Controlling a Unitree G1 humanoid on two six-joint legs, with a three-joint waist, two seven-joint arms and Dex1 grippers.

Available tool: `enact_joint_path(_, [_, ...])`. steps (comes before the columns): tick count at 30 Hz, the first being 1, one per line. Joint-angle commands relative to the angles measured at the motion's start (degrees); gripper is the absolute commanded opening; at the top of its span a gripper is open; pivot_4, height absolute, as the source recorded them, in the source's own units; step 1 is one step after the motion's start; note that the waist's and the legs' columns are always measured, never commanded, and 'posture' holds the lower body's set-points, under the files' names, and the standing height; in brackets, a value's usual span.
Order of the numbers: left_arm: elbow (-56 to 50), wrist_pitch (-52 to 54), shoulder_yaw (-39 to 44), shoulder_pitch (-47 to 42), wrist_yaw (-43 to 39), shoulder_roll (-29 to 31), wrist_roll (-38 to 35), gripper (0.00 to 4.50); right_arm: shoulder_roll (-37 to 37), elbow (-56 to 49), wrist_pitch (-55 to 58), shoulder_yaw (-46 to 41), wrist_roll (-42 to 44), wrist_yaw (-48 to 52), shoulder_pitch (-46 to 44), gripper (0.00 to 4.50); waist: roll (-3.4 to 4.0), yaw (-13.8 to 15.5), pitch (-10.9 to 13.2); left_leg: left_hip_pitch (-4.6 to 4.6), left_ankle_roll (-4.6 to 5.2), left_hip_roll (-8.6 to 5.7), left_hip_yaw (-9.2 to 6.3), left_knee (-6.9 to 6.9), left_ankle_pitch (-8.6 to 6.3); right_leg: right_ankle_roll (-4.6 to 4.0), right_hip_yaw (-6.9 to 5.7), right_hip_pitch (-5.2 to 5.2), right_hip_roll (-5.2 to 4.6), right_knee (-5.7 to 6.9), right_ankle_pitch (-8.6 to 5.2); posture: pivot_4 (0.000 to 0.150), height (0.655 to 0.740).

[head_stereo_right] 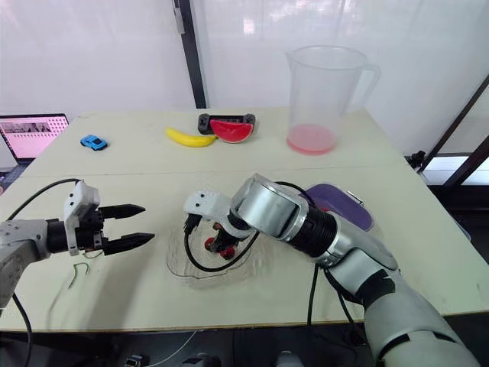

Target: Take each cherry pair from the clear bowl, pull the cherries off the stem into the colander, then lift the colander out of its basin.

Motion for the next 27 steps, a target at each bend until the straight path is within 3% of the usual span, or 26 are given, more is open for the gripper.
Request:
enact_joint_path(1, [-0.65, -0.44, 0.29, -0.38, 0.02, 0.26, 0.14, 4.50, -0.41, -0.94, 1.69, 0.33, 1.09, -2.05, 0.14, 2.53, 0.00, 0.13, 0.00, 0.00, 0.00, 0.00, 0.00, 0.01, 0.00, 0.00, -0.01, 0.01, 0.00, 0.00, 0.00, 0.150, 0.7400])
enact_joint_path(27, [0.33, -0.70, 0.26, -3.50, -1.84, -0.24, -1.34, 4.50, 2.62, 3.03, 3.82, 0.66, 5.21, -7.84, 1.21, 2.53, -0.01, -0.14, -0.02, 0.00, 0.00, 0.00, 0.00, 0.00, 0.00, 0.00, 0.00, 0.00, 0.02, 0.01, 0.00, 0.150, 0.7400])
